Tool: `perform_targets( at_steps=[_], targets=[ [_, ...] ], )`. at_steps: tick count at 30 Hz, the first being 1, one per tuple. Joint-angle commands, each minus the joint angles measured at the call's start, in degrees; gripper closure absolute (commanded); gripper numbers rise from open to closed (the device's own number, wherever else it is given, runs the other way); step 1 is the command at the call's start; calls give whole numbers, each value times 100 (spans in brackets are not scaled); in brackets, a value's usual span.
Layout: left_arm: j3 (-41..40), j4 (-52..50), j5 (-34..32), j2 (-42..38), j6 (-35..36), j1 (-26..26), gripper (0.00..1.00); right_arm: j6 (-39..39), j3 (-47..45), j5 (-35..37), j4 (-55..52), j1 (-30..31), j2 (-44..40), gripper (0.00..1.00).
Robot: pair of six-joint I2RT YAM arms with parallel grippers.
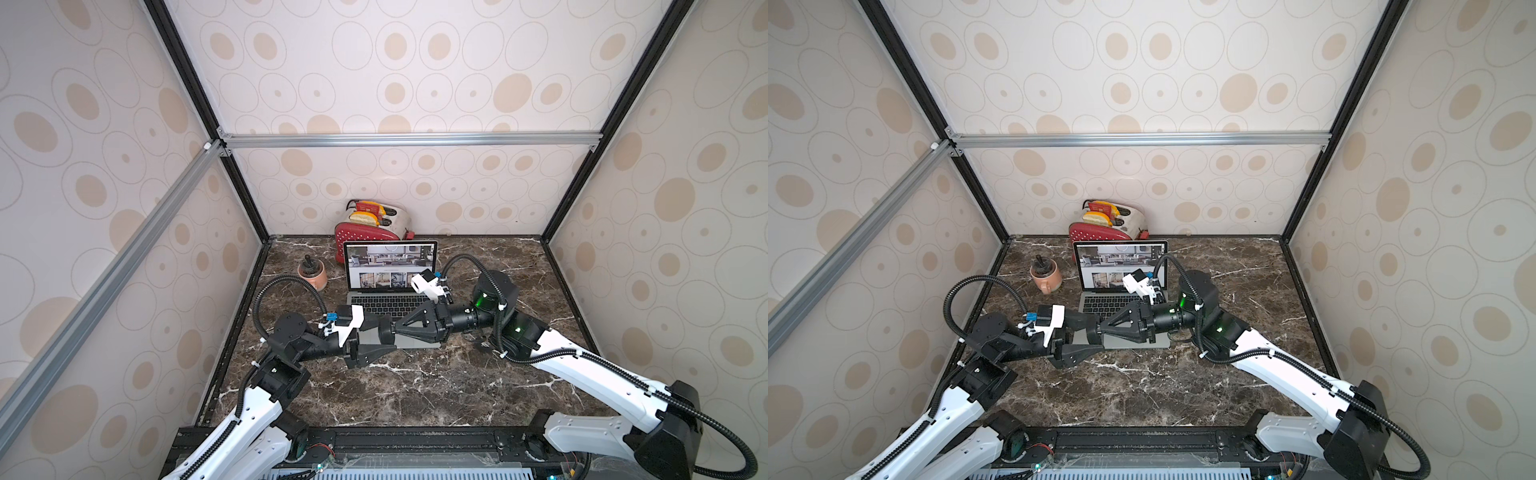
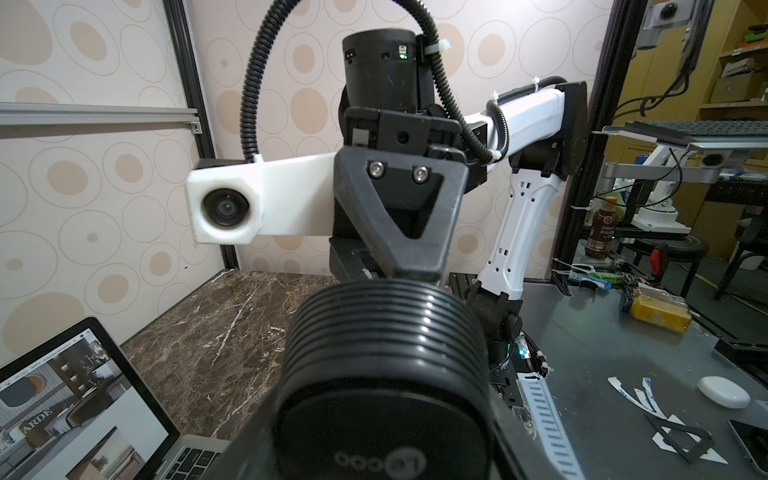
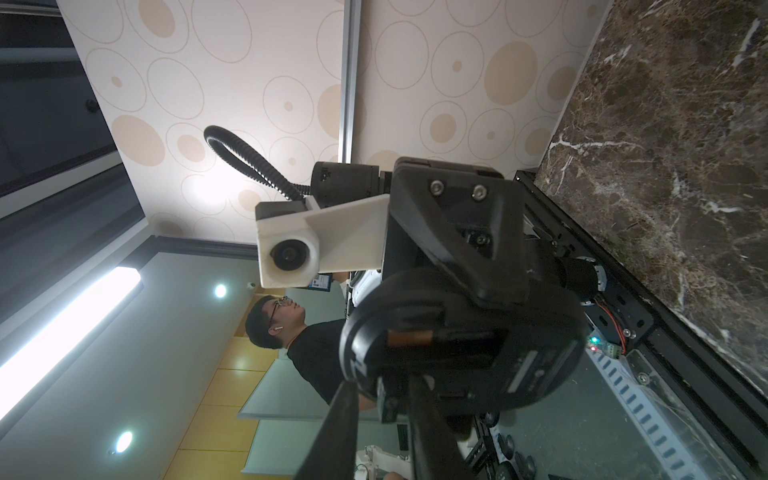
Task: Insert the wireless mouse receiver into the laptop
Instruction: Take out the USB plug from the mouse.
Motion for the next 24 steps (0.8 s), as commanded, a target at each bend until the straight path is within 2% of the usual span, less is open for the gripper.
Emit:
perform_targets(
  at_steps=[1, 13, 24],
  targets=[
    [124, 108, -11, -63, 89, -13, 100, -63, -38, -93, 56, 37, -65, 78],
    [159, 100, -15, 5, 75, -16, 100, -144, -34, -104, 35, 39, -79, 84],
    [161, 39, -11, -11, 83, -15, 100, -179, -52, -64, 55, 42, -86, 98]
  ],
)
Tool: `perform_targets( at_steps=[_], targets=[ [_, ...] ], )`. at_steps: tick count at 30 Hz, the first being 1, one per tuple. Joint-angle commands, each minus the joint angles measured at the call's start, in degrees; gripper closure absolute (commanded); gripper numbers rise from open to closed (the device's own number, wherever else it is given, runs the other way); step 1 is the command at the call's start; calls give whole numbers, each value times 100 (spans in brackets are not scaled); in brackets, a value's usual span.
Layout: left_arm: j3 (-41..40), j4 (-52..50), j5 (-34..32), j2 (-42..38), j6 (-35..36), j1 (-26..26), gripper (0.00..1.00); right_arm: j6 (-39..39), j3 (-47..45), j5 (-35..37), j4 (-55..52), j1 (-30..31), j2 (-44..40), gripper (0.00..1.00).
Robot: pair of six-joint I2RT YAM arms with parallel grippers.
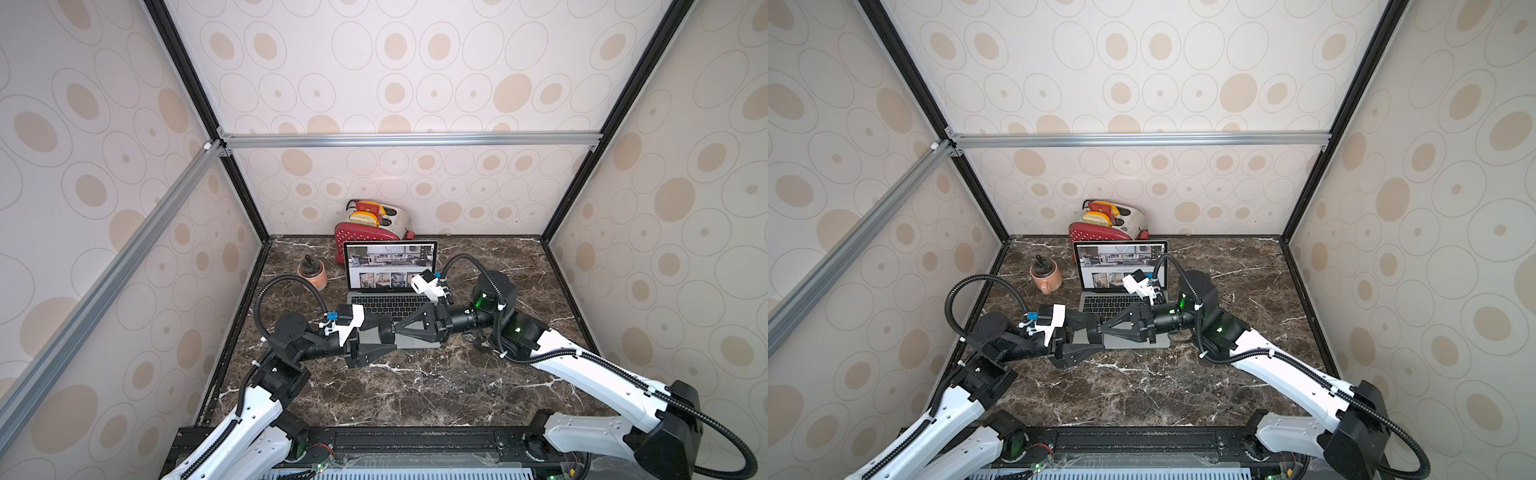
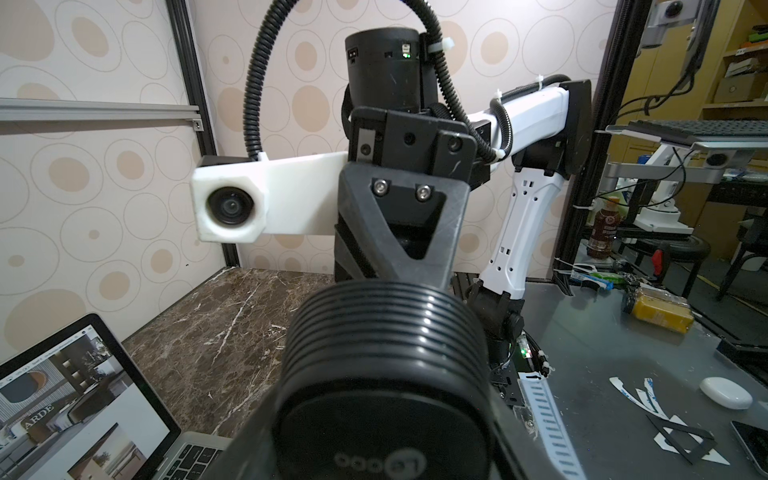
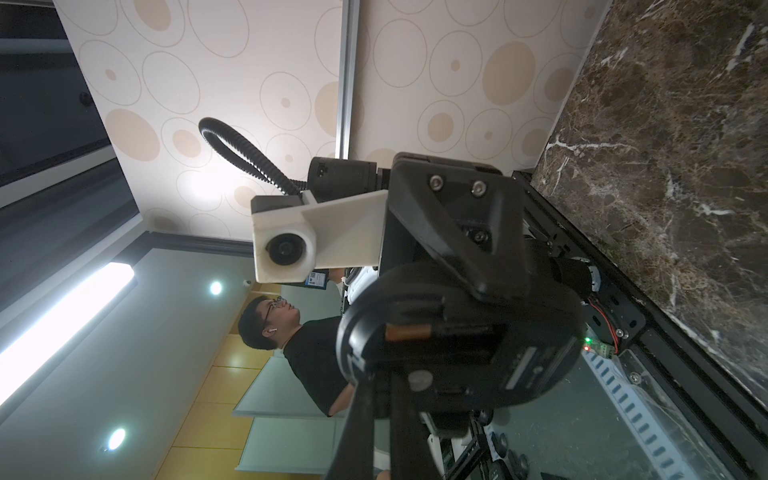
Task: Insert the wireless mouse receiver into the laptop
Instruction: Take out the USB plug from the mouse.
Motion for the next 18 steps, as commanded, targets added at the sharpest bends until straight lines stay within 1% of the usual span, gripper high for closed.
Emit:
perform_targets(
  at_steps=[1, 8, 12, 16, 18],
  targets=[
    [166, 23, 7, -57, 94, -13, 100, -43, -53, -41, 100, 45, -86, 100],
    [145, -194, -50, -133, 226, -14, 100, -89, -181, -82, -41, -112, -274, 100],
    [133, -452, -114, -194, 347, -18, 100, -324, -132, -111, -476, -341, -513, 100],
    [133, -807, -259, -249, 528, -20, 100, -455, -149, -190, -655, -486, -639, 100],
    [188, -1236, -448, -277, 667, -13, 100, -876, -74, -303, -1251, -658, -737, 100]
  ],
)
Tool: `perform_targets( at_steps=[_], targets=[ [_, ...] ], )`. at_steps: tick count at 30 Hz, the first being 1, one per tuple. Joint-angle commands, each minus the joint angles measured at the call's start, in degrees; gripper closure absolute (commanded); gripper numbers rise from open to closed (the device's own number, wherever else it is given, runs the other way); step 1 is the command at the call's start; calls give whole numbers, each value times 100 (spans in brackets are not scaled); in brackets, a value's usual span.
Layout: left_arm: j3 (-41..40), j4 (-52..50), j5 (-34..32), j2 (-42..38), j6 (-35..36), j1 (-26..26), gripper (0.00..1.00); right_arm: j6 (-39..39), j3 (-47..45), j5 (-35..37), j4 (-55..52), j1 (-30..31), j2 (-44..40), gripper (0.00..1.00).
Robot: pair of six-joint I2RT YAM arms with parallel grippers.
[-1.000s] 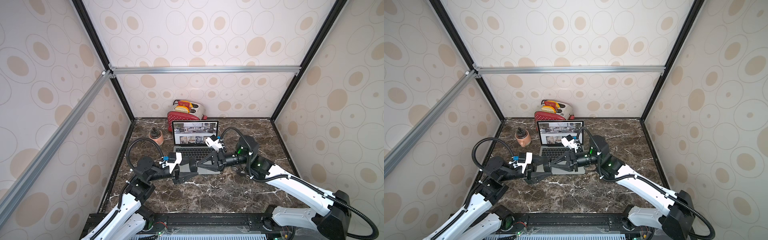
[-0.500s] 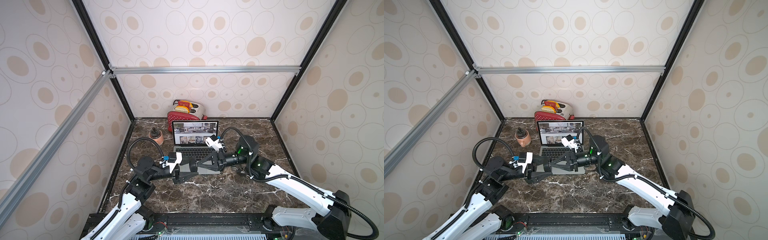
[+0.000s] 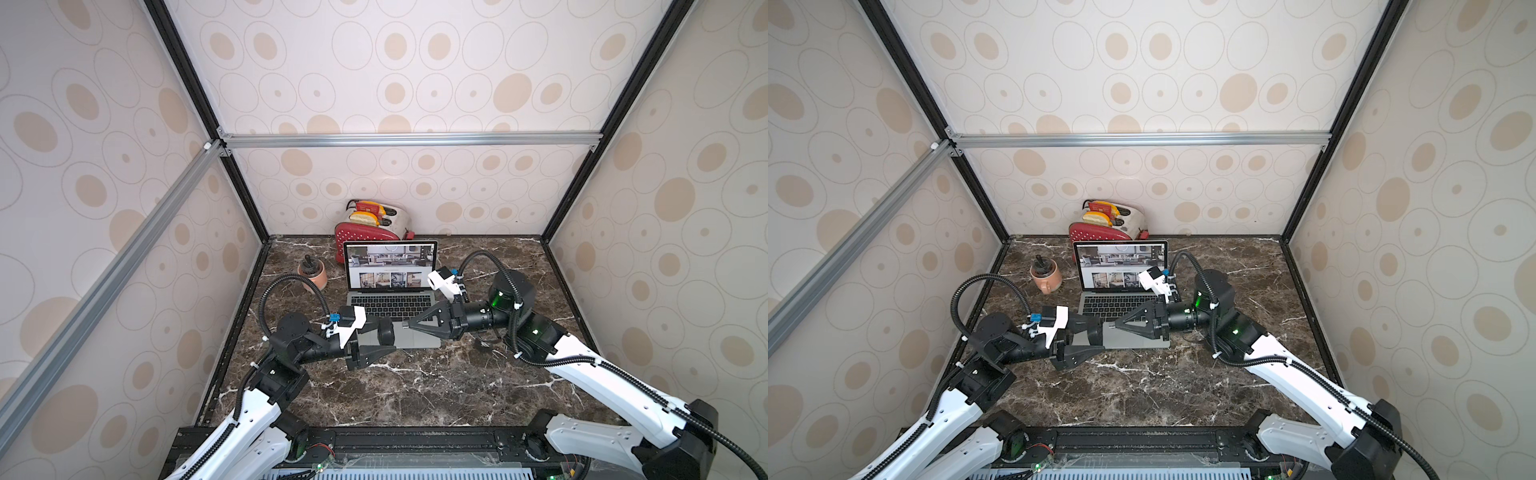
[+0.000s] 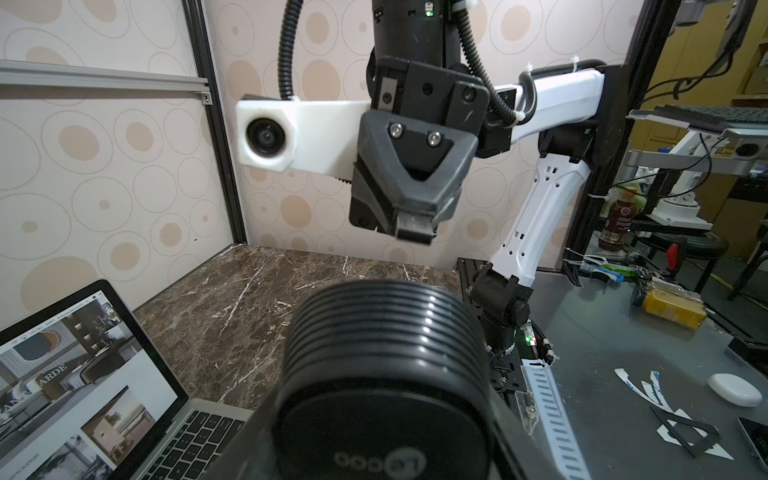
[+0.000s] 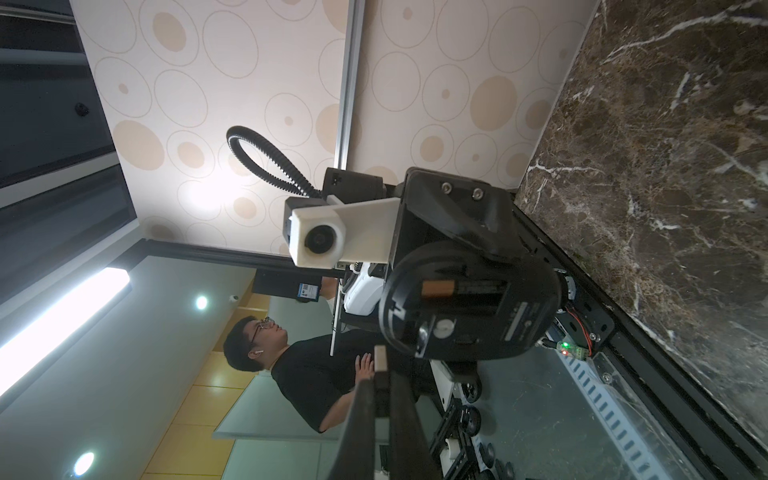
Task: Insert the wireless mouse receiver into the laptop
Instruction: Take out the USB plug from the mouse, then place the mouse at the center of the board.
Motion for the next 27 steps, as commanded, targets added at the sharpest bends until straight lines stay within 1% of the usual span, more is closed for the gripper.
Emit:
perform_targets(
  at_steps=[1, 2, 4, 5, 7, 8, 9, 11, 12, 14, 16, 18, 21, 24, 27],
  targets=[
    [212, -761, -296, -112, 456, -13, 100, -854, 98, -166, -1212, -303, -258, 100],
    [252, -1147, -410, -99, 591, -17, 100, -1317, 140, -33, -1823, -471, -371, 100],
    [305, -1863, -648, -60, 888, -84, 100, -2436, 212, 566, -3111, -748, -647, 100],
    [306, -2202, -924, 1, 1106, -298, 100, -2769, 128, 821, -3399, -884, -775, 100],
    [439, -2970, -1596, 303, 1754, -959, 100, -3205, -28, 1017, -3592, -1117, -857, 100],
    [551, -3316, -1866, 525, 1966, -1260, 100, -3362, -118, 1063, -3586, -1201, -849, 100],
    [666, -3573, -2013, 778, 2076, -1444, 100, -3568, -167, 1208, -3676, -1276, -799, 100],
    [760, -3780, -2015, 1143, 2036, -1504, 100, -4020, -237, 1261, -3843, -1422, -575, 100],
    [759, -3817, -2059, 1244, 2018, -1529, 100, -4342, -193, 1321, -4097, -1532, -394, 100],
    [743, -3907, -2366, 1362, 2092, -1694, 100, -4888, -78, 1384, -4530, -1722, -48, 100],
    [775, -3995, -2591, 1558, 2124, -1821, 100, -5367, 36, 1833, -4926, -1854, 241, 100],
    [849, -4033, -2775, 1830, 2091, -1937, 100, -5566, 26, 1907, -4927, -2030, 404, 100],
    [1026, -4042, -3228, 2306, 1998, -2294, 100, -5774, 14, 1939, -4839, -2298, 560, 100],
    [1267, -4090, -3654, 2870, 1869, -2656, 100, -5821, -117, 1665, -4552, -2470, 588, 100],
    [1514, -4129, -4145, 3467, 1748, -2975, 100, -5904, -232, 1548, -4415, -2601, 575, 100]
  ],
)
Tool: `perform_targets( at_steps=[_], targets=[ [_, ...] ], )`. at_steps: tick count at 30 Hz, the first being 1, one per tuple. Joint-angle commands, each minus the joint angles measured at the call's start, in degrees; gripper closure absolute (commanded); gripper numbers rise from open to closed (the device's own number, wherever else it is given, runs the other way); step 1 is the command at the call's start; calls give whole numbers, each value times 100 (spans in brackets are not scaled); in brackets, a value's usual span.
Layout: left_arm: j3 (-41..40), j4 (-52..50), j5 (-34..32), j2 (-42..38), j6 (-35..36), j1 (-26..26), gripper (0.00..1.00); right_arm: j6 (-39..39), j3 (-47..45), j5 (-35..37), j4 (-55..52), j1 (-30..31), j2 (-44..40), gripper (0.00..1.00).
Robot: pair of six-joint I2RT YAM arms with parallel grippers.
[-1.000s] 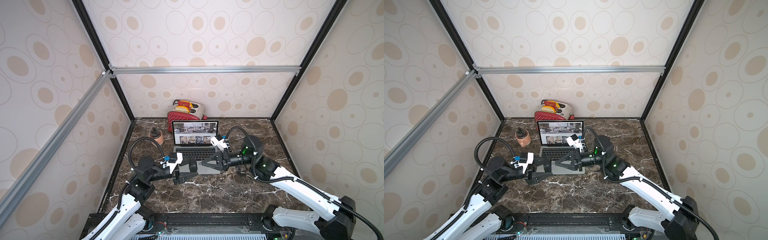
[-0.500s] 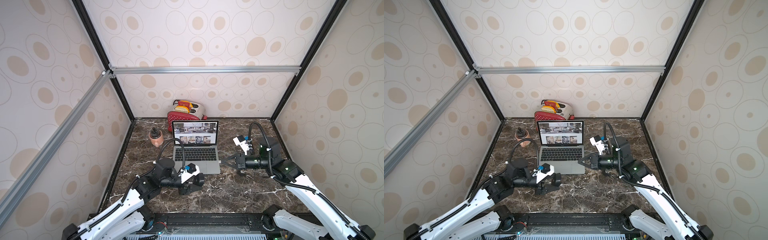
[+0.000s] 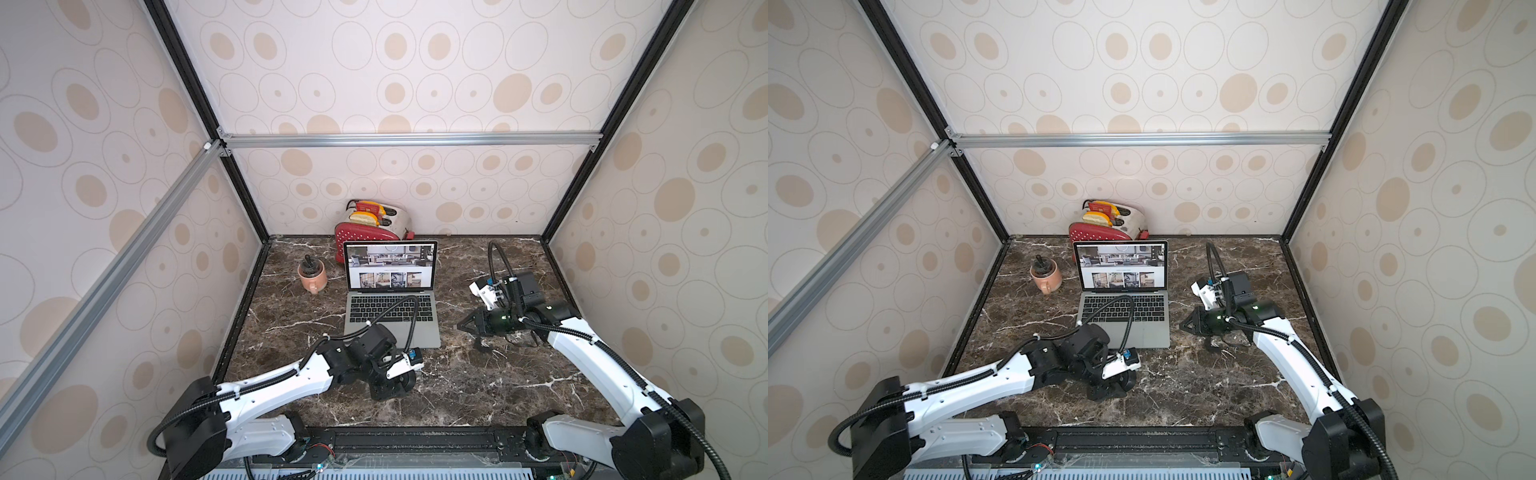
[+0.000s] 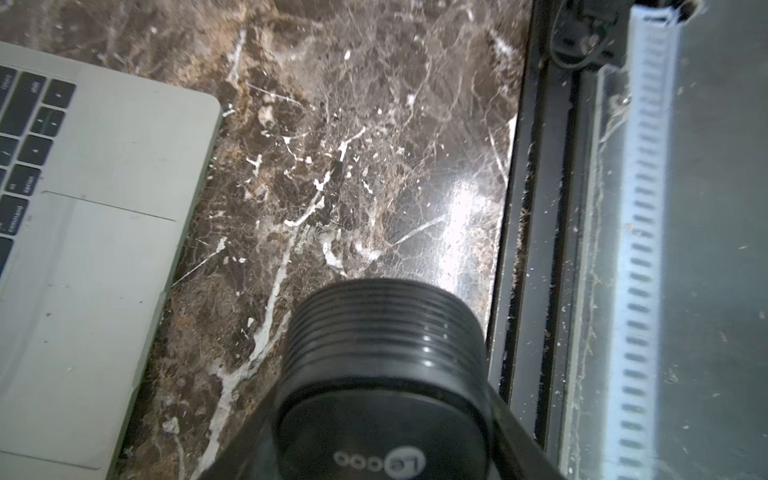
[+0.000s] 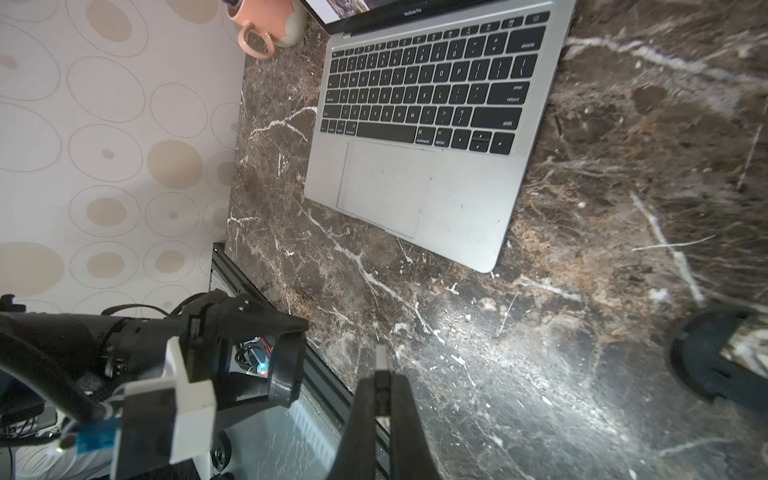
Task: Insert the wireless mouse receiver into the laptop
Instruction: Place the mouse at the center of the board.
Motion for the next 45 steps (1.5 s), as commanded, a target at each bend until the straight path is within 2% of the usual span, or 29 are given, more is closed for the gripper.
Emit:
perform_targets(
  at_steps=[1, 6, 10, 14, 19, 22, 30, 31, 32, 33, 34, 39, 45],
  targets=[
    [452, -201, -840, 539, -32, -297, 100, -417, -141, -192, 63, -156, -11, 100],
    [896, -318, -1314, 1502, -354, -551, 100, -481, -331, -296, 297, -461, -58, 100],
    [953, 173, -1649, 2009, -868, -800, 100, -233, -492, -206, 545, -747, -109, 100],
    [1220, 160, -1933, 2594, -1058, -1129, 100, -51, -701, -194, 877, -925, -226, 100],
    [1033, 173, -1895, 2504, -1058, -1341, 100, -77, -730, -334, 985, -989, -106, 100],
    [1050, 16, -1817, 2395, -1128, -1358, 92, -81, -722, -380, 1061, -1014, -26, 100],
    [1180, -232, -1900, 2254, -1163, -1358, 57, 33, -764, -327, 1296, -1085, 103, 100],
    [1203, -241, -1896, 2248, -1165, -1357, 49, 49, -783, -315, 1317, -1095, 108, 100],
    [1221, -237, -1877, 2237, -1165, -1356, 34, 50, -791, -298, 1328, -1116, 107, 100],
    [1234, -229, -1870, 2224, -1165, -1356, 25, 56, -800, -292, 1334, -1136, 107, 100],
    [1244, -219, -1867, 2207, -1158, -1353, 21, 66, -809, -285, 1349, -1152, 108, 100],
    [1325, -226, -1828, 2035, -1213, -1353, 13, 51, -830, -259, 1350, -1291, 42, 100],
    [1470, -51, -1872, 1747, -1493, -1322, 9, 60, -797, -43, 1412, -1330, -108, 100]
  ],
)
